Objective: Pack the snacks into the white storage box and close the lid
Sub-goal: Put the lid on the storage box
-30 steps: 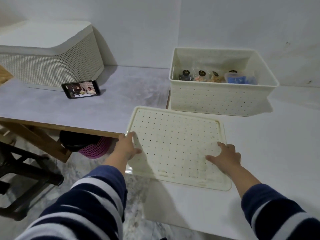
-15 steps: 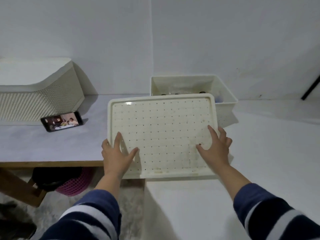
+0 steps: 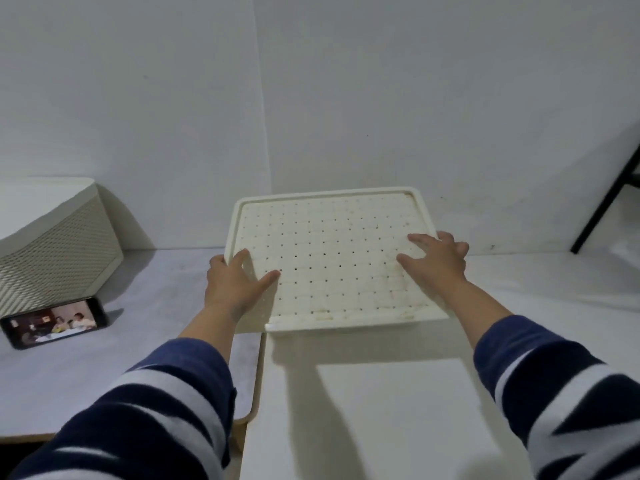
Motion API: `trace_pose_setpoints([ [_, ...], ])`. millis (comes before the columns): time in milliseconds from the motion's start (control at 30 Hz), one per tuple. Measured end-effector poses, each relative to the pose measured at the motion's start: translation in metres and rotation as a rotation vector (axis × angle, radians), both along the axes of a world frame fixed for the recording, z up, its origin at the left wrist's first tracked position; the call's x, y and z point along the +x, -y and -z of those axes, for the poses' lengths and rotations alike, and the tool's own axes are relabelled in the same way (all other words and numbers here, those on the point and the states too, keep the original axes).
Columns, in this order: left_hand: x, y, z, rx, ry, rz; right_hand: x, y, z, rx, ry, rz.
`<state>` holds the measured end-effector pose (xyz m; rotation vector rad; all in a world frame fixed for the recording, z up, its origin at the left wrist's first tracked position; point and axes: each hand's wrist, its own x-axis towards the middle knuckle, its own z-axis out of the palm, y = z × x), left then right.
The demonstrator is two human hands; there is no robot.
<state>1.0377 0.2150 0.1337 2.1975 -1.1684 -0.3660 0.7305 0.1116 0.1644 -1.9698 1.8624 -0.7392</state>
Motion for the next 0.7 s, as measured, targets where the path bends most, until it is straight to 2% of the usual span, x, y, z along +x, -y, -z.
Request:
trace_pose_setpoints([
  [267,0.002,0.081,0.015,0.094,0.003,-0.001,-0.005,0.1,0.032,0.155,0.089,-0.009],
  [500,-0.002,0.11,0.029,0.14,0.069,-0.004,-0.003,0.136,0.056,0.139,-0.122,0.023],
  [633,-0.009,0.116,0.036,0.158,0.156,0.019,-0.009,0.144,0.058,0.178,-0.052,-0.031],
  [700,-0.005,0.114,0.036,0.132,0.099,0.038,-0.012,0.143,0.058,0.202,-0.122,-0.062],
])
